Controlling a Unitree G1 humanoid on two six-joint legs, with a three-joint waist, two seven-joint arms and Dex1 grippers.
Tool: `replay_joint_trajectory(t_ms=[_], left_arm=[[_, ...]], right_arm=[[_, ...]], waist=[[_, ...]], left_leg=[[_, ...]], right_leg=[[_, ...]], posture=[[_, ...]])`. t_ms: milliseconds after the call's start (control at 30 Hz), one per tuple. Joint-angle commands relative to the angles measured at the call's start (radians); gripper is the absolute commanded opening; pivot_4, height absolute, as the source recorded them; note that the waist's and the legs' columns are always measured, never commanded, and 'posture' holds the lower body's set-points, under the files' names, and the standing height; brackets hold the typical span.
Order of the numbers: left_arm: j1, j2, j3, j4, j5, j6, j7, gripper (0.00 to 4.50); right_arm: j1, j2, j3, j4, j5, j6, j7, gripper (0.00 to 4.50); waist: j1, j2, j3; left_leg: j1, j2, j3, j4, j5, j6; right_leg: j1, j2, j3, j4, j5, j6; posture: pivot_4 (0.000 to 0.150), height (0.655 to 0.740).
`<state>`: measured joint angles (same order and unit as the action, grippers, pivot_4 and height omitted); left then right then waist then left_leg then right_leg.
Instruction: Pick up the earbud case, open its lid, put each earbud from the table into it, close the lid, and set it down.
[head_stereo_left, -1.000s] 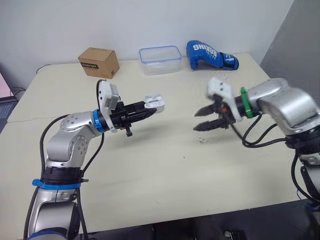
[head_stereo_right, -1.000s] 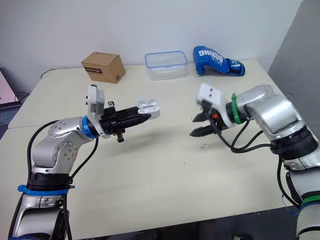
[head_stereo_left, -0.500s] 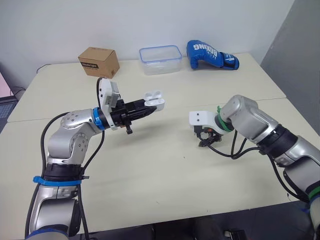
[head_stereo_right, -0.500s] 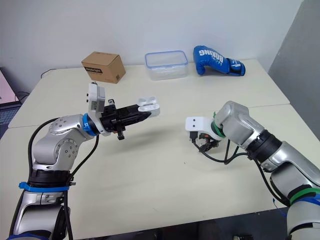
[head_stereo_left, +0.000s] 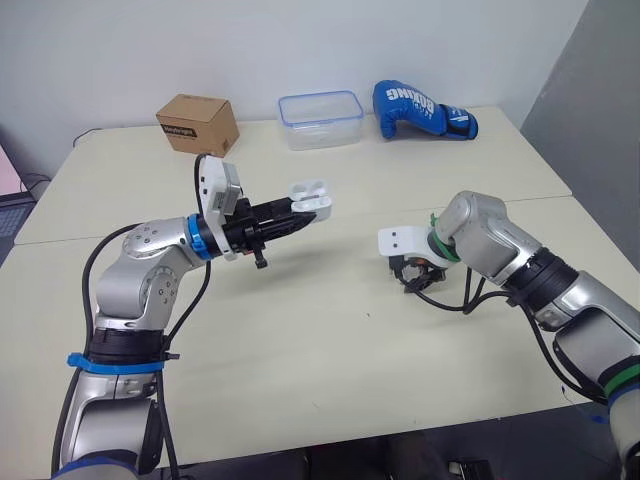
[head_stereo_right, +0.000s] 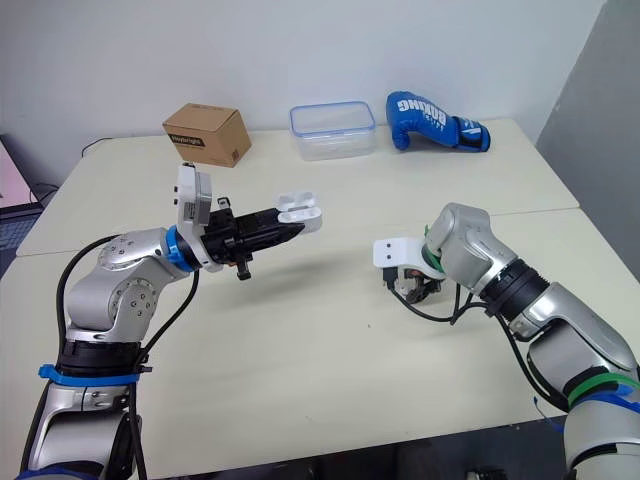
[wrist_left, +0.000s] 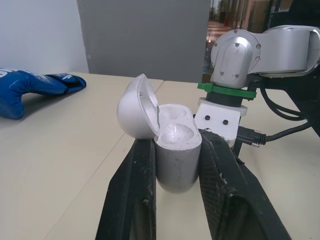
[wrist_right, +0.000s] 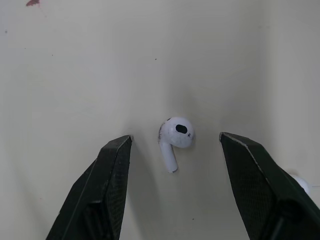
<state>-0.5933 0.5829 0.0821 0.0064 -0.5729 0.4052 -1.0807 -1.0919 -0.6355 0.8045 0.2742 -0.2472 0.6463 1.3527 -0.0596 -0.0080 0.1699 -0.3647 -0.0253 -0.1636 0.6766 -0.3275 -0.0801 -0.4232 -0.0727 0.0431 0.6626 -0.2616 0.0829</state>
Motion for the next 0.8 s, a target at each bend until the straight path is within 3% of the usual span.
replay_joint_trajectory(t_ms=[33,700,800], left_arm=[[-0.006,-0.006,0.011,-0.032,-0.007,-0.017,0.003,0.76],[0.007,-0.011,0.007,-0.042,-0.003,-0.013,-0.002,0.76],[0.008,-0.011,0.008,-0.045,-0.003,-0.012,-0.001,0.76]], right_arm=[[-0.003,0.008,-0.037,-0.033,-0.015,0.017,0.012,2.89],[0.015,0.017,-0.035,-0.049,-0.044,0.057,0.013,2.89],[0.015,0.019,-0.035,-0.048,-0.046,0.058,0.010,2.33]], waist=[[0.000,0.000,0.000],[0.000,0.000,0.000],[0.000,0.000,0.000]], left_leg=[[0.000,0.000,0.000,0.000,0.000,0.000],[0.000,0.000,0.000,0.000,0.000,0.000],[0.000,0.000,0.000,0.000,0.000,0.000]], right_leg=[[0.000,0.000,0.000,0.000,0.000,0.000],[0.000,0.000,0.000,0.000,0.000,0.000],[0.000,0.000,0.000,0.000,0.000,0.000]], posture=[[0.150,0.7400],[0.150,0.7400],[0.150,0.7400]])
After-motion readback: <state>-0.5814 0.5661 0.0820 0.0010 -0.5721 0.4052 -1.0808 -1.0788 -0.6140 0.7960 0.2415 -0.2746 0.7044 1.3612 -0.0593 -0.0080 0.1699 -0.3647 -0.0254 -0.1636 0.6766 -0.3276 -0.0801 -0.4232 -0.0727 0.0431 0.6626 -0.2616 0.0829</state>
